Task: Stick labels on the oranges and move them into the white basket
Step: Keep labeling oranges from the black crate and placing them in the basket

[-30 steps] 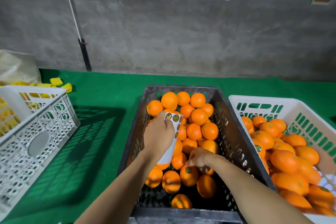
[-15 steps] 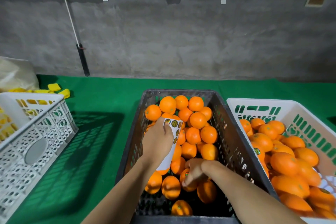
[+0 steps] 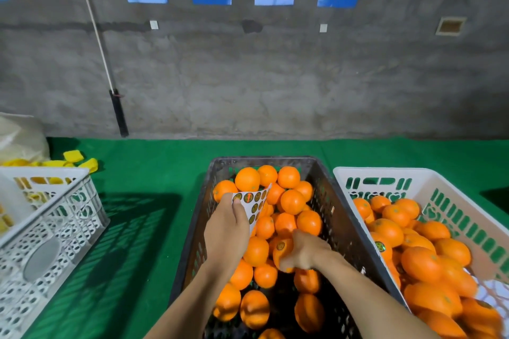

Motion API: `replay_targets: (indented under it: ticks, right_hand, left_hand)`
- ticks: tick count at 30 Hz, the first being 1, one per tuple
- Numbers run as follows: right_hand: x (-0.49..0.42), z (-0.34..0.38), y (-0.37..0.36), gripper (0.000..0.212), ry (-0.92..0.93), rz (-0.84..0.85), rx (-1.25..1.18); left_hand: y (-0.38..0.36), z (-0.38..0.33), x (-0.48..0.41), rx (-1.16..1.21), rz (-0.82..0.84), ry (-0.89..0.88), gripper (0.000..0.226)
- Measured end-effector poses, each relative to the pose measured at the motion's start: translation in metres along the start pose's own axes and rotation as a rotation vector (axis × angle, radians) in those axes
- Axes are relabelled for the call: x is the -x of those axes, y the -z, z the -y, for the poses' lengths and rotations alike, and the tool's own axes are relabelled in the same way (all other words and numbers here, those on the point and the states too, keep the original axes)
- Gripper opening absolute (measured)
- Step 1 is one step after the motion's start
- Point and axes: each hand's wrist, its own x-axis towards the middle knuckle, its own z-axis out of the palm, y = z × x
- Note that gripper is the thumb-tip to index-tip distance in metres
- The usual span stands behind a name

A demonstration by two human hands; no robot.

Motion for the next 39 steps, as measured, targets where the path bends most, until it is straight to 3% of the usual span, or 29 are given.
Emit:
replay_targets:
  ticks: [4,9,11,15,17,21,24,27,30,34,36,39]
  right_hand:
    - [0.010,0.003,0.024,0.041,0.025,-0.339,-0.647]
    - [0.015,0.006,0.062,0.067,-0.007,-0.566,-1.507]
    - [0.017,0.002,0.070,0.076,0.044,-0.580,-1.788]
    - [0.025,-0.018,0.081,0.094,0.087,-0.530,-2.310]
    - [0.028,-0.028,0.082,0.099,0.068,-0.486,-2.505]
    - [0.027,-0.036,0.088,0.091,0.053,-0.471,-2.717]
    - [0.024,-0.031,0.086,0.066,0.030,-0.546,-2.564]
    - [0.024,-0.011,0.073,0.022,0.006,-0.682,-2.012]
    - [0.024,0.011,0.053,0.015,0.227,-0.913,-1.239]
    - [0.034,0.034,0.034,0.010,0.551,-0.847,-0.552]
    - [0.034,0.039,0.026,0.026,0.650,-0.803,-0.372]
    - [0.032,0.042,0.021,0.041,0.692,-0.715,-0.352]
  left_hand:
    - [0.001,-0.001,0.000,0.040,-0.078,0.033,0.019]
    - [0.003,-0.001,-0.001,0.136,-0.011,0.178,0.019]
    - [0.004,-0.002,-0.002,0.273,0.032,0.245,0.021]
    - [0.009,-0.006,-0.007,0.822,0.214,0.435,0.021]
    - [0.008,-0.006,-0.010,0.870,0.265,0.527,0.022]
    - [0.003,-0.006,-0.010,0.821,0.375,0.507,0.024]
    - [0.006,-0.011,-0.008,0.770,0.410,0.453,0.027]
    - [0.007,-0.009,-0.006,0.708,0.417,0.386,0.028]
    - [0.004,-0.003,-0.007,0.590,0.356,0.314,0.029]
    - [0.004,-0.001,-0.010,0.560,0.291,0.303,0.028]
    - [0.002,0.000,-0.010,0.556,0.284,0.248,0.024]
    - [0.001,0.000,-0.007,0.539,0.308,0.185,0.024]
